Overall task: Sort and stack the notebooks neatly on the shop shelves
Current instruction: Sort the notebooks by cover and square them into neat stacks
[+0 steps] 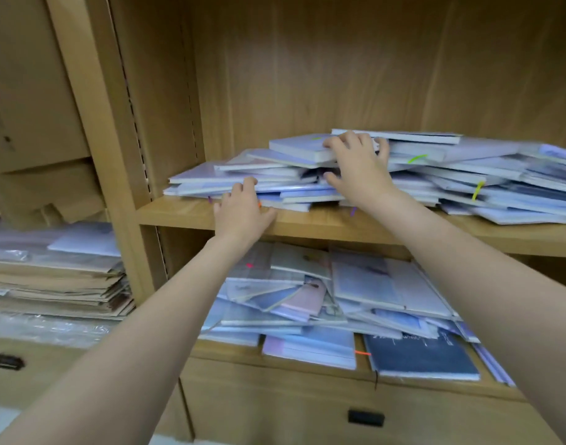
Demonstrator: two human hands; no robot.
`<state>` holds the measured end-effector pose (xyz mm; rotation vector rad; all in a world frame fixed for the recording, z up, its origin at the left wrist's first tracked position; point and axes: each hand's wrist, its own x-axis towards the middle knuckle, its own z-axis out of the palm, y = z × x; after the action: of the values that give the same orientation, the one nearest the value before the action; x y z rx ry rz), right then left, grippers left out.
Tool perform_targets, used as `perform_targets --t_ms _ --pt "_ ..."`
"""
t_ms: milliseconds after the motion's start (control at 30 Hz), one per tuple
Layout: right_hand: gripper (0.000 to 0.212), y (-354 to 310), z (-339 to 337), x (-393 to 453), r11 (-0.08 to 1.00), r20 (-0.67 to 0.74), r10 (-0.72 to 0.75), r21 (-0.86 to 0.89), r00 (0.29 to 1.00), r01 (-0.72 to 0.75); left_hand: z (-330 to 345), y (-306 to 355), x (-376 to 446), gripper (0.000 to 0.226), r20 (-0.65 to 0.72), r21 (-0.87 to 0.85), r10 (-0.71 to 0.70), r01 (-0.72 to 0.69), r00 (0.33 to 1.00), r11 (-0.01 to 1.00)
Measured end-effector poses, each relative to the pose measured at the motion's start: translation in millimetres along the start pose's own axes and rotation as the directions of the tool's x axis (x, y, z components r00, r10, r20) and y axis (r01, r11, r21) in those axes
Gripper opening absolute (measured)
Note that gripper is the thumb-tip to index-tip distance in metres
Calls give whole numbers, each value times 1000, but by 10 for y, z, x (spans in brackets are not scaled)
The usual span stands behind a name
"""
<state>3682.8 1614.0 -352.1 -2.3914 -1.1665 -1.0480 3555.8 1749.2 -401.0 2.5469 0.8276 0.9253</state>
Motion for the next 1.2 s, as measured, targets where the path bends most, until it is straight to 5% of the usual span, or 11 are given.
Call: perform_targets --t_ms 433,733,967,1067,1200 --pt "30 11 -4 148 1000 -26 -26 6 999 26 67 101 140 67 -24 62 -5 7 1000 998" --pt "13 -75 -74 -61 995 -320 -92 -59 943 77 15 175 -46 62 7 -1 -42 42 999 999" --pt "45 -91 -351 -262 996 28 77 51 997 -79 -194 179 -266 64 42 -67 12 -9 999 998" --pt "55 -82 -379 -213 973 58 196 111 979 -202 -264 178 -299 63 39 -99 39 -35 998 995" --pt "57 21 -304 -172 986 66 146 74 987 -151 -226 218 -235 65 9 -124 142 -140 990 982"
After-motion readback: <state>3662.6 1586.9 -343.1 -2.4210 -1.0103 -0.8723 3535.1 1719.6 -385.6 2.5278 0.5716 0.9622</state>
